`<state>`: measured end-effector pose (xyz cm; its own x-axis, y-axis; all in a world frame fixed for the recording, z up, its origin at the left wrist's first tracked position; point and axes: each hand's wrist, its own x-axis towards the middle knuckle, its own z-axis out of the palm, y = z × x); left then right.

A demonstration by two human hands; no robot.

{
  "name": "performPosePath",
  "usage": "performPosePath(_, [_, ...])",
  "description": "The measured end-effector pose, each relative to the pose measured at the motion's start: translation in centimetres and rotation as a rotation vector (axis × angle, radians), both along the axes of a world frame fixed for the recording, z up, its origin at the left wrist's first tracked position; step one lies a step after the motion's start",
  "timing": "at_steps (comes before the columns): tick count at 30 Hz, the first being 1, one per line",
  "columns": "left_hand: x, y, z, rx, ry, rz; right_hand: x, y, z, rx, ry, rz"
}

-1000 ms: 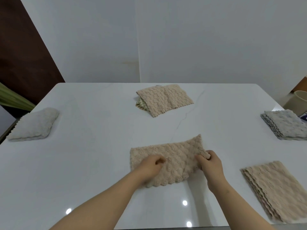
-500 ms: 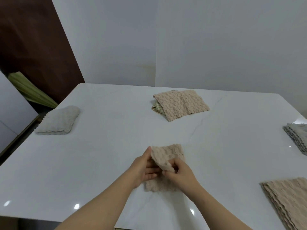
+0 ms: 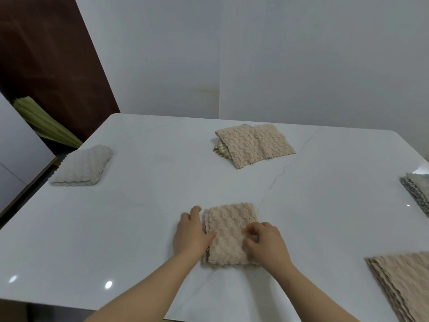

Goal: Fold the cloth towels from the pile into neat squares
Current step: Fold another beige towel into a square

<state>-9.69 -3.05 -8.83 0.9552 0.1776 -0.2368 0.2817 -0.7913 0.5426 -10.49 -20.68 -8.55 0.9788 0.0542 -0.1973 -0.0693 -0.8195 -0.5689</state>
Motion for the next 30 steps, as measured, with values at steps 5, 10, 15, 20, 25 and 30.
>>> performPosePath(5, [-0.1, -1.4, 0.0, 0.223, -0.063, -0.397, 0.1, 0.3, 0.3, -0.182, -0.106, 0.130])
performPosePath(10, [-0.3, -1.1, -1.2, 0.377, 0.109, -0.405, 0.5, -0.1, -0.8, -0.302, 0.191, 0.187])
performPosePath(15, [0.3, -1.7, -1.0, 0.260, 0.120, -0.330, 0.7, 0.2, -1.6, -0.361, 0.235, 0.196])
performPosePath(20, [0.9, -2.3, -1.0, 0.033, 0.166, -0.080, 0.6, 0.5, -1.5, -0.391, 0.163, 0.152])
performPosePath(25, [2.5, -2.3, -0.7, -0.185, 0.218, 0.067, 0.9, 1.0, -1.1, -0.296, 0.126, 0.022])
performPosePath(30, [4.0, -1.4, -0.3, -0.443, 0.329, 0.173, 1.6, 1.5, -0.9, 0.018, 0.260, -0.273])
